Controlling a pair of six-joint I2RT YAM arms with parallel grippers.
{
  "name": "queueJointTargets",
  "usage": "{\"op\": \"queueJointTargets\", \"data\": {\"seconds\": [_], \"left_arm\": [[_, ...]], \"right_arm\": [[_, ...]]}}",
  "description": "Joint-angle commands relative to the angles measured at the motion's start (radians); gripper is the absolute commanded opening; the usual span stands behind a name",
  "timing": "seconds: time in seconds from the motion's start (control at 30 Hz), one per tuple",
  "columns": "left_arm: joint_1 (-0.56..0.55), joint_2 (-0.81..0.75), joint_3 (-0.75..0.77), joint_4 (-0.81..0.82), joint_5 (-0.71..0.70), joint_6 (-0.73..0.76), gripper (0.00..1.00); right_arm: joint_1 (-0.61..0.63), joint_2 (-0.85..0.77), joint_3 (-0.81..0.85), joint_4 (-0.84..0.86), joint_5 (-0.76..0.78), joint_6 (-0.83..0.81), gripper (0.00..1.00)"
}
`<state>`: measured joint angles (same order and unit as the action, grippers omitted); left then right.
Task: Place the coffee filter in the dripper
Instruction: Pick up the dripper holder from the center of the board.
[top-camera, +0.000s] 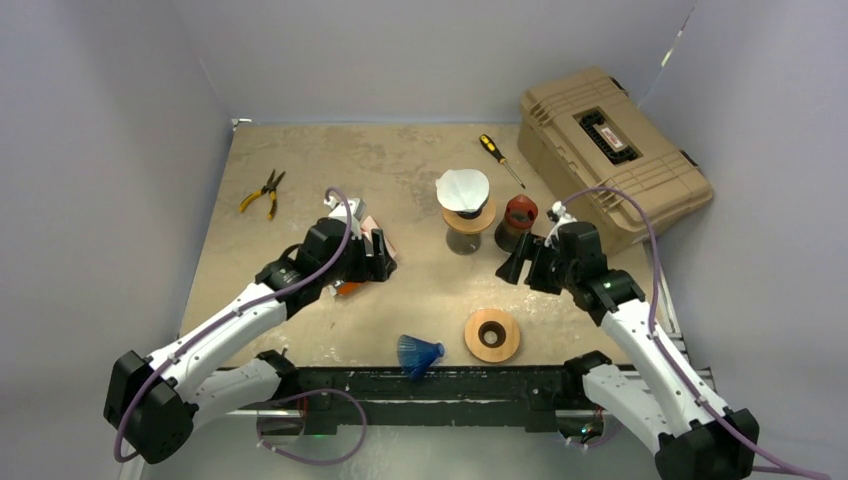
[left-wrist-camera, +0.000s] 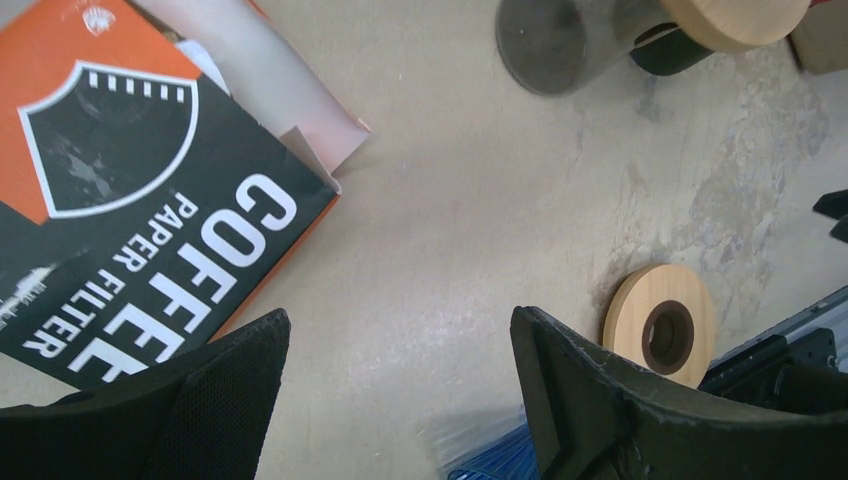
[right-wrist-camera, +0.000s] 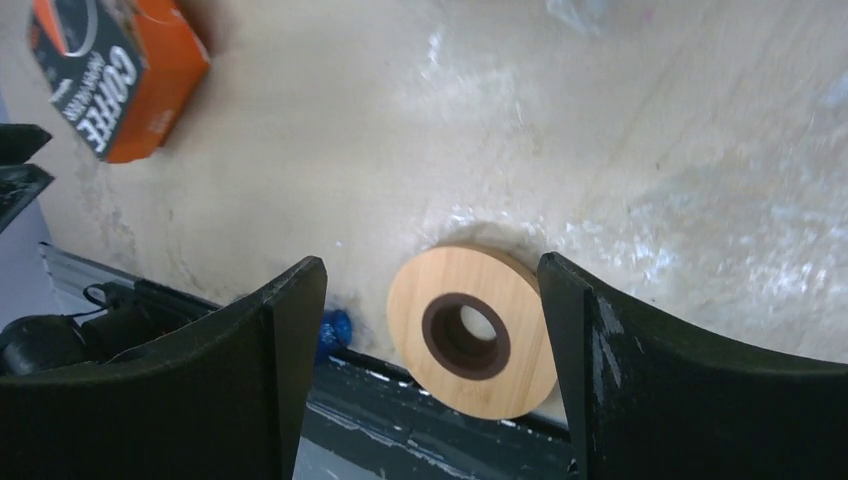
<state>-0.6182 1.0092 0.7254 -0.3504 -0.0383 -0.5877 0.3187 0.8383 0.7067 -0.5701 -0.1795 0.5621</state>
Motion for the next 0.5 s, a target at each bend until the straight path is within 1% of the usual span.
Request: {"op": "queueJointTargets", "data": {"seconds": [0.0,0.13,0.2,0.3,0.47], "left_arm": [[0.005,-0.012,-0.038,0.092,0.033,-0.065,0.8],[0.005,-0.015,-0.043,0.067,0.01,-0.048,0.8],[0.005,-0.021,-0.048,0.061,0.001,-0.044,0.8],[0.005,-0.021,-0.057,0.072,0.001,-0.049,0.8],[0.005,-0.002,-0.04,0.077,0.015,-0.042,0.8]], "right_arm": [[-0.004,0.001,-0.077,-0.033,0.015,0.129,0.82],[-0.005,0.033,-0.132,-0.08,0.078,0.2,0.85],[-0.005,0.047,-0.151,-0.095,0.086,0.225,0.85],[-0.005,0.057,-0.196,-0.084,0.064,0.25,0.85],[-0.005,0.06,-0.275,-0.019,0.016,0.262,0.8]]}}
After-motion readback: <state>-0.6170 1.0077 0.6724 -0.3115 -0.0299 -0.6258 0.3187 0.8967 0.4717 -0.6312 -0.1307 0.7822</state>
